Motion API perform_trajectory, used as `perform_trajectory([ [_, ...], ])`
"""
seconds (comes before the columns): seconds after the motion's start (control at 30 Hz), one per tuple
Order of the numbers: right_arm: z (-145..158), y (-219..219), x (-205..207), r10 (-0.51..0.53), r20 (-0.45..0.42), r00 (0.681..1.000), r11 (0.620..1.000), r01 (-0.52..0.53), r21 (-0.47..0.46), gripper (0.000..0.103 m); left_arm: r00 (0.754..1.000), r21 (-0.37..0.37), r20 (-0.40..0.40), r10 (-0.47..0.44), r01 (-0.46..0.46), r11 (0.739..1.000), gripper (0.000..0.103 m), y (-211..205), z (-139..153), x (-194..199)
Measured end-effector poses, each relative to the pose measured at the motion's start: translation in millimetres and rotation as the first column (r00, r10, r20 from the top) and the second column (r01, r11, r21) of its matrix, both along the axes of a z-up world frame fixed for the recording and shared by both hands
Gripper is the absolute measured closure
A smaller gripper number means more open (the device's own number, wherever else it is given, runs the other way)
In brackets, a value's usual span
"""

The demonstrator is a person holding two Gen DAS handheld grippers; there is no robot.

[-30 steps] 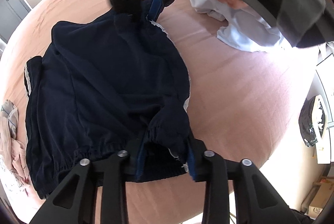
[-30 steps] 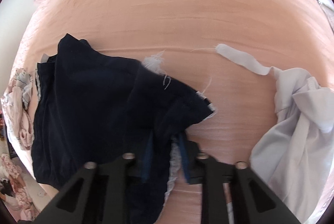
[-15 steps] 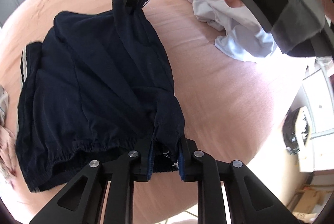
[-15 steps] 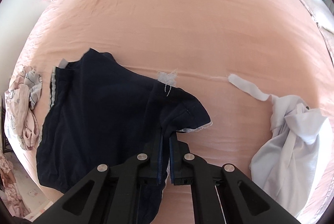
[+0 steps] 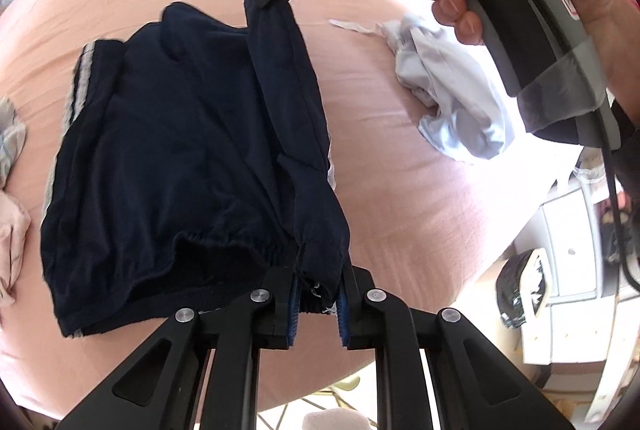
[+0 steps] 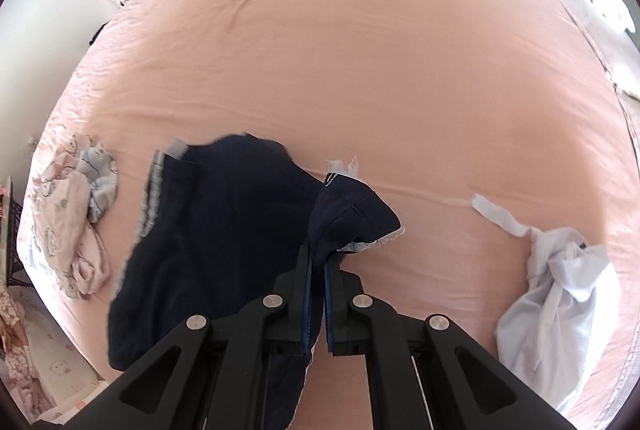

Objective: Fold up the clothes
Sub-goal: 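Fold one pant leg over the other with the right gripper while the left gripper holds the hem, then open both grippers and release the lengthwise-folded navy pants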

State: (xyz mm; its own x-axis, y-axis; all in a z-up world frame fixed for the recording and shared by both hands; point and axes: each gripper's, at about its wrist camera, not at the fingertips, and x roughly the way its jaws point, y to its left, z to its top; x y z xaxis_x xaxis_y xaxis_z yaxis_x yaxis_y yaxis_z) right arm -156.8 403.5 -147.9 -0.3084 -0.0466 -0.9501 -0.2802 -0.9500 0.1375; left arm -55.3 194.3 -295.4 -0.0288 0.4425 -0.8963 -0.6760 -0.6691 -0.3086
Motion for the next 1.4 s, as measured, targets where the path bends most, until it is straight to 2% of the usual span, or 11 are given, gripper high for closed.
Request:
perform_trajectory([
  [0.03,-11,0,31,0.008,0.000,1.000,1.000,-0.008,0.003,0.100,1.000,0.011,0.007,0.017,-0.017,1.000,0.090,-8,1,-2],
  [0.23,9,-17,12,0.057,-0.025,0.998,0.998,-0.056,0.014,0.100,0.993,0.053,0.047,0.112,-0.114,0.992,0.090,-48,-1,-19],
  [0.47,-56,-104,-49,0.137,-0.033,0.990,0.990,-0.136,0.030,0.100,0.978,0.050,0.063,0.200,-0.204,0.978,0.090,-89,-12,-26],
  [0.57,-62,-119,-55,0.174,-0.033,0.984,0.985,-0.173,0.024,0.100,0.970,0.037,0.067,0.233,-0.236,0.971,0.090,-138,-21,-23],
  [0.73,-69,-145,-85,0.202,-0.022,0.979,0.979,-0.201,0.023,0.100,0.953,0.016,0.078,0.293,-0.295,0.955,0.090,-165,-32,-34],
  [0.9,-72,-145,-85,0.184,-0.019,0.983,0.983,-0.184,0.010,0.100,0.937,-0.013,0.097,0.336,-0.336,0.942,0.090,-123,-46,-6],
  [1.0,-77,-141,-87,0.164,-0.022,0.986,0.986,-0.165,0.000,0.100,0.928,-0.034,0.108,0.357,-0.356,0.934,0.090,-78,-43,44],
  [1.07,-81,-139,-87,0.158,-0.010,0.987,0.987,-0.158,-0.011,0.100,0.924,-0.038,0.115,0.365,-0.363,0.931,0.090,-25,-71,51],
  [1.2,-88,-137,-90,0.140,0.020,0.990,0.988,-0.138,-0.066,0.098,0.924,-0.057,0.083,0.373,-0.369,0.928,0.090,-34,-55,53],
  [1.37,-80,-140,-91,0.162,-0.046,0.986,0.981,-0.166,-0.105,0.039,0.927,-0.115,-0.005,0.375,-0.374,0.920,0.090,-16,-54,53],
  [1.4,-76,-141,-90,0.167,-0.070,0.983,0.979,-0.174,-0.107,0.037,0.928,-0.125,-0.016,0.373,-0.372,0.920,0.089,-12,-54,53],
])
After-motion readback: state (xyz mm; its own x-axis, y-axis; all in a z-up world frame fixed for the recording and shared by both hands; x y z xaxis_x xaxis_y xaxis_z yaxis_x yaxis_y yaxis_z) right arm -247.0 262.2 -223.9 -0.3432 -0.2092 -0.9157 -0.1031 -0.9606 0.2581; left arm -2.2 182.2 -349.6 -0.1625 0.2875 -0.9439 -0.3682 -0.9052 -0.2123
